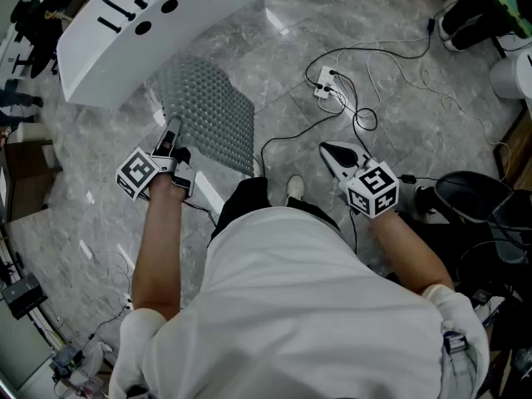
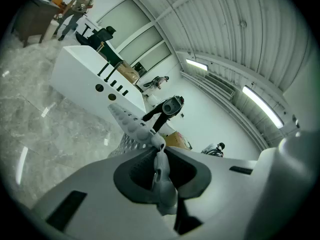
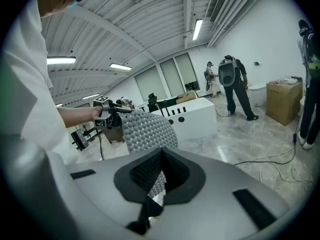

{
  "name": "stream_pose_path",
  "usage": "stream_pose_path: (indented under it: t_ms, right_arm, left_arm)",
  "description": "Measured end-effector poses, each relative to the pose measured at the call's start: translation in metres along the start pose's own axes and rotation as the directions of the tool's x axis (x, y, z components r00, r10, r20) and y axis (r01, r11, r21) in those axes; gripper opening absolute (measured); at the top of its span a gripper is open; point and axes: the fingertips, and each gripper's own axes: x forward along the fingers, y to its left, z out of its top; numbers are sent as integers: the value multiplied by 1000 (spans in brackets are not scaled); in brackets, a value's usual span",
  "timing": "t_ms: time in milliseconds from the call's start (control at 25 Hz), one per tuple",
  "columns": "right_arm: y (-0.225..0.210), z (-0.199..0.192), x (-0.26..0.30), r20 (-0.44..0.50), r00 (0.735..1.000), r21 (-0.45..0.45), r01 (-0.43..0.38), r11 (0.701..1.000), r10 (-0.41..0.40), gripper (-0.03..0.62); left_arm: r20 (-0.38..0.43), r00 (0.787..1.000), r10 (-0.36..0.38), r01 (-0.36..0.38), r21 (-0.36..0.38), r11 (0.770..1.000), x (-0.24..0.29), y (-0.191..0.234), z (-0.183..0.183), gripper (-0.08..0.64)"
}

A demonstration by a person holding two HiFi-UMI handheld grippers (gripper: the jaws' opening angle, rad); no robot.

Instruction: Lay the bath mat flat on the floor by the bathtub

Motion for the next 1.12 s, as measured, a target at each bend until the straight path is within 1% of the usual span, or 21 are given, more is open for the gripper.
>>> stream_pose_path:
  t_ms: [120, 280, 440, 600, 640, 760, 800, 840, 1040, 1120]
  right_arm:
    - [-6, 2, -1, 12, 1000, 8, 2, 1000, -2, 6]
    - [-20, 3, 0, 22, 999, 21, 25, 999, -25, 6]
    - [-33, 18, 10, 28, 998, 24, 56, 998, -57, 7]
    - [-47, 40, 26, 49, 995, 58, 80, 995, -83, 8]
    - [-50, 46, 32, 51, 995, 55, 81, 995, -83, 8]
    - [-54, 69, 57, 31, 997, 14, 74, 997, -74, 13]
    - [-54, 76, 68, 23, 997, 5, 70, 998, -70, 43]
    - [-53, 84, 78, 16, 998, -2, 67, 998, -67, 56]
    - [-53, 124, 131, 4, 998, -28, 57, 998, -56, 61]
    - [-53, 135, 146, -9, 999, -28, 40, 999, -40, 61]
  left_arm:
    - [10, 999, -51, 51, -7, 999, 20, -24, -5, 54]
    - [-7, 995, -97, 97, -15, 995, 55, -46, -13, 54]
    - [-44, 992, -122, 121, -27, 992, 89, -54, -10, 54]
    - [-92, 986, -136, 135, -26, 991, 123, -56, -7, 54]
    - [-103, 985, -141, 140, -23, 990, 131, -56, -6, 54]
    - [-123, 981, -152, 151, -13, 988, 153, -55, 6, 54]
    - [-129, 980, -153, 153, -7, 988, 159, -53, 10, 54]
    - [-136, 979, -155, 156, 0, 988, 165, -51, 15, 54]
    - [-148, 973, -176, 184, 46, 982, 200, -47, 55, 54]
    - [-145, 975, -170, 179, 50, 982, 214, -44, 68, 54]
